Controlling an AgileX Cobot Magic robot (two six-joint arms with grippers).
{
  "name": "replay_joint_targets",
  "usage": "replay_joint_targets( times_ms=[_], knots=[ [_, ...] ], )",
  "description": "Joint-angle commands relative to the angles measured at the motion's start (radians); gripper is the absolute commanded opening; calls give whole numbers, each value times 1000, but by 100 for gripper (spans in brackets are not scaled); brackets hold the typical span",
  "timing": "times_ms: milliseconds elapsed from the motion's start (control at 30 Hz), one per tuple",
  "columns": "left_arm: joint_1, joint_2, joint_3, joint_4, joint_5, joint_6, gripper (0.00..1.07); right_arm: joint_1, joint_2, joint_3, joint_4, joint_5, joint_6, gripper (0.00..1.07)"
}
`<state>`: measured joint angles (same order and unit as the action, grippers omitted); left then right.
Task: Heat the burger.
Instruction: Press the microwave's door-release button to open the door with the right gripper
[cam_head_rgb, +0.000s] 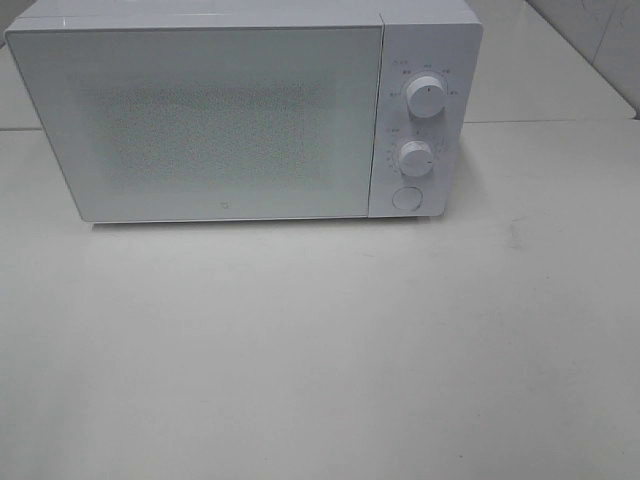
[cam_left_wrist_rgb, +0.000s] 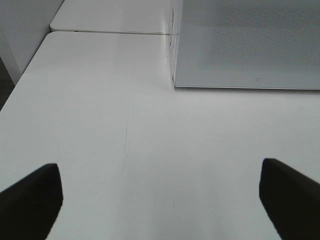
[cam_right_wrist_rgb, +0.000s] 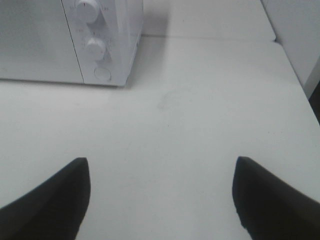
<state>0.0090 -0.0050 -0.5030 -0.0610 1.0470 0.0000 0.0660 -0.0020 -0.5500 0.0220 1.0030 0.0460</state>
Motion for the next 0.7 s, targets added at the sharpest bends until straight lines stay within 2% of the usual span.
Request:
replay_joint_targets(
  times_ms=[33,700],
  knots=[
    [2,-8,2,4,-9,0,100,-6,18,-16,3,-53,-1,75],
    [2,-8,2,4,-9,0,100,-6,425,-15,0,-512,-7,75]
  ],
)
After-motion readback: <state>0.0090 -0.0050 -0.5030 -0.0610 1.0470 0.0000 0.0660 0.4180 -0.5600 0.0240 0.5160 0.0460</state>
